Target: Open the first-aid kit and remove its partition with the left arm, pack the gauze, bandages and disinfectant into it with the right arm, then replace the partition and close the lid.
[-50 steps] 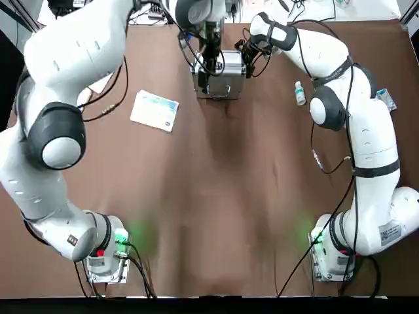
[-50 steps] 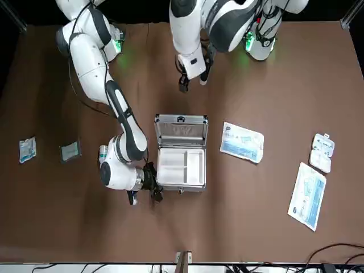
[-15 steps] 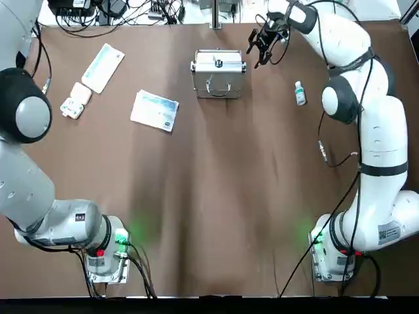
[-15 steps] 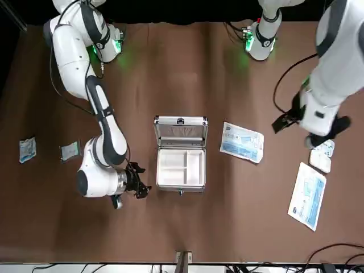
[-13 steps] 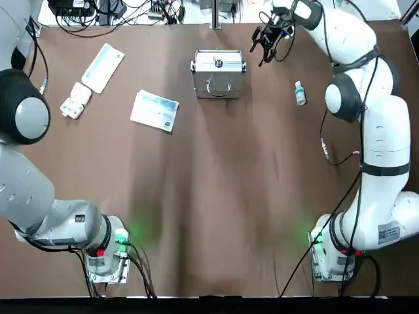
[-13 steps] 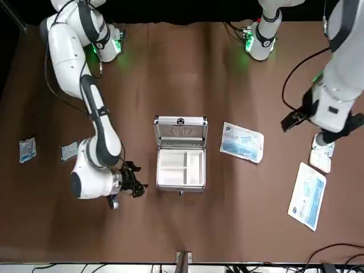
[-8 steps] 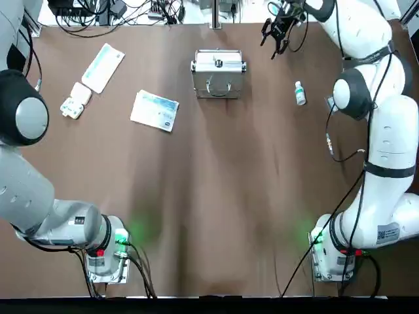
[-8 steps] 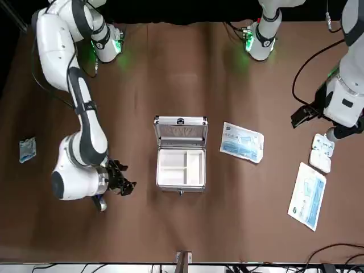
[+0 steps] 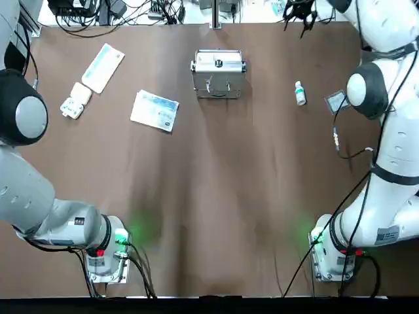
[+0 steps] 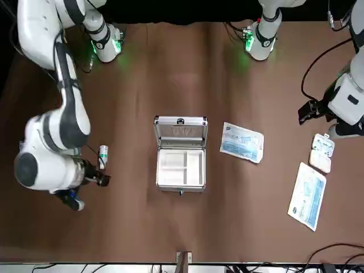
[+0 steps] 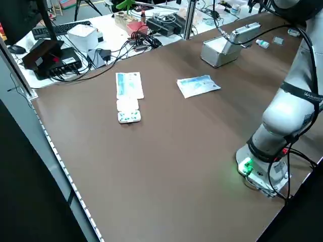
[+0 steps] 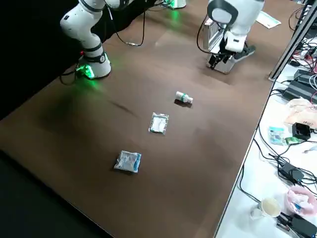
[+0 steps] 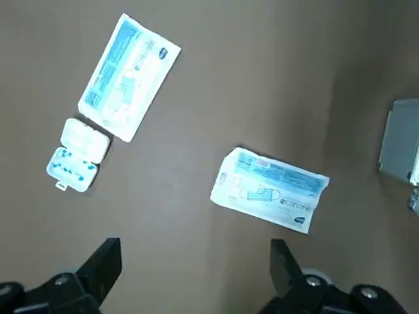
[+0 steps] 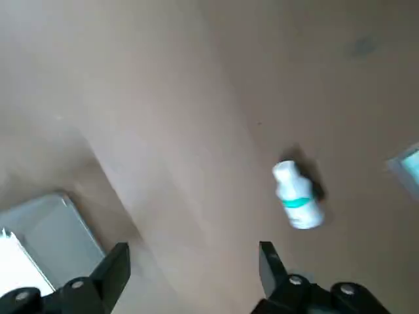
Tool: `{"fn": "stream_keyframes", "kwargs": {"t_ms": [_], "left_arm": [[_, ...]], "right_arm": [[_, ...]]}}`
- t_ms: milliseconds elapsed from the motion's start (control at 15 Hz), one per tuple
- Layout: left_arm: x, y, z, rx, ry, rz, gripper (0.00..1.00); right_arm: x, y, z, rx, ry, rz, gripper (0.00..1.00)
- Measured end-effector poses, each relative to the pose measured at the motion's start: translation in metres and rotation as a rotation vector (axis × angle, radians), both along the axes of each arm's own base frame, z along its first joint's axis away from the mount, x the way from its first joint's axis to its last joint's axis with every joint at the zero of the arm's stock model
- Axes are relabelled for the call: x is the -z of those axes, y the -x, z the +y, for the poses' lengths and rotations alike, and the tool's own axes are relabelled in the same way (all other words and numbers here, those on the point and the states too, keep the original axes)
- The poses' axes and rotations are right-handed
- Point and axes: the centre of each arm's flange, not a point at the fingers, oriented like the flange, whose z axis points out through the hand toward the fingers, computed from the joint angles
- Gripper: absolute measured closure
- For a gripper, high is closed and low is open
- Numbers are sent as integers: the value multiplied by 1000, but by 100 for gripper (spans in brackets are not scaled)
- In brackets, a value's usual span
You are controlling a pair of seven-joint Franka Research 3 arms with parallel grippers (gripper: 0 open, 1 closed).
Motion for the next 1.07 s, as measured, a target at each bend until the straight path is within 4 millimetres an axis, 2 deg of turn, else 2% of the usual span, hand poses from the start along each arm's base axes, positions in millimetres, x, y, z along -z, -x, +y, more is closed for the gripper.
{"fn": "stream_keyframes", "kwargs": {"t_ms": [67,133,200,533,933,1067], "left_arm": [[-1,0,-9,15,2,-13,0],[-3,-1,-18,26,7,-37,0],[-6,-2,-22,32,11,-57,0],[-25,9,-20,43,23,-89,0],[-23,28,-20,85,23,-67,0],[-21,35,-20,132,18,-54,0]], "right_arm": [[-15,4,-15,-57,-9,3,11],[-28,7,-30,-109,-17,-1,4],[-39,9,-45,-148,-24,-16,2],[-98,19,-111,-252,-38,-116,2],[-149,45,-141,-252,-22,-139,1],[-158,55,-145,-248,-10,-143,1]]}}
